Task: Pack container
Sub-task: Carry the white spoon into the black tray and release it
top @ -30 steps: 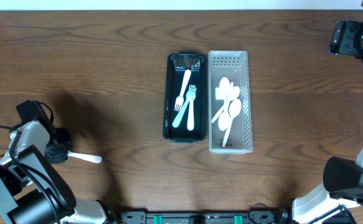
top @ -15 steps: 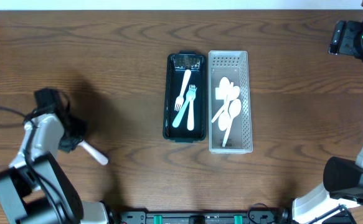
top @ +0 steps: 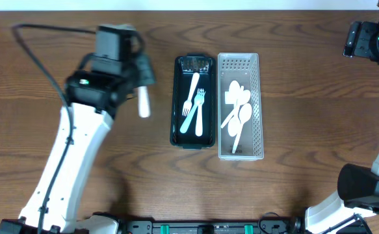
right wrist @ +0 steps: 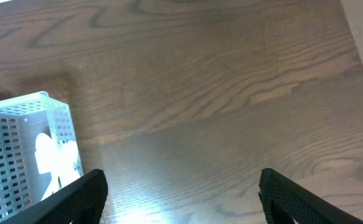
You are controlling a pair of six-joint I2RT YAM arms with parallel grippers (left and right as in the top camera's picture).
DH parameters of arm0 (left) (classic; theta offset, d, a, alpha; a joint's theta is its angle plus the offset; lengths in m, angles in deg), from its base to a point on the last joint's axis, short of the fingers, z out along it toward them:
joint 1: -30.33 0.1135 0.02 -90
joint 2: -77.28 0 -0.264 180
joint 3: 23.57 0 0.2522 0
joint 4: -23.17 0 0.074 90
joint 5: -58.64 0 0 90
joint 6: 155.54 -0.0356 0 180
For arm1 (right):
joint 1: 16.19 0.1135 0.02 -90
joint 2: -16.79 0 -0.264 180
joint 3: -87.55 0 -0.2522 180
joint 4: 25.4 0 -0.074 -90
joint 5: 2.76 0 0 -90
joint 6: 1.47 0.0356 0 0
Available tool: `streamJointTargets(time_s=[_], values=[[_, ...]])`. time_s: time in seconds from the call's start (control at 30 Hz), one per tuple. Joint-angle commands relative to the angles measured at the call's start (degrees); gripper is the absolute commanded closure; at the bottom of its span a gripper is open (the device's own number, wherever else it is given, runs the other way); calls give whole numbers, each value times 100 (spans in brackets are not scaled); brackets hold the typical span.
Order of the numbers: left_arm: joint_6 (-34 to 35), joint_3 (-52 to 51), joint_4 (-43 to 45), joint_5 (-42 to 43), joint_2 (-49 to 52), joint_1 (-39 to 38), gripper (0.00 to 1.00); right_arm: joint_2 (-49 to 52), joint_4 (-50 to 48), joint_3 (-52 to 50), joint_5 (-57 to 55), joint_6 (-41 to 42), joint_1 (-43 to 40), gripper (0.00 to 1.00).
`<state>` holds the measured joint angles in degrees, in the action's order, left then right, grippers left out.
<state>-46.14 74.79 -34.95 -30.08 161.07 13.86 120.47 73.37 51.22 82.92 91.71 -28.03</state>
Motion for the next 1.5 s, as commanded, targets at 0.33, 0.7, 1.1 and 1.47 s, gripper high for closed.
streamJointTargets(time_s=[0.33, 0.7, 1.1, 1.47], values=[[-129, 66, 629, -17, 1777, -1475, 88, 15, 63, 48, 24, -26, -63, 18], [-111, 66, 890, -42, 2966, -1622, 87, 15, 96, 48, 24, -26, -74, 18], [-140, 68, 828, -39, 3005, -1366, 23, 15, 116, 48, 28, -26, -74, 18], [-699, 79, 837, -229, 2232, -1134, 2, 15, 105, 48, 157, -26, -72, 17]])
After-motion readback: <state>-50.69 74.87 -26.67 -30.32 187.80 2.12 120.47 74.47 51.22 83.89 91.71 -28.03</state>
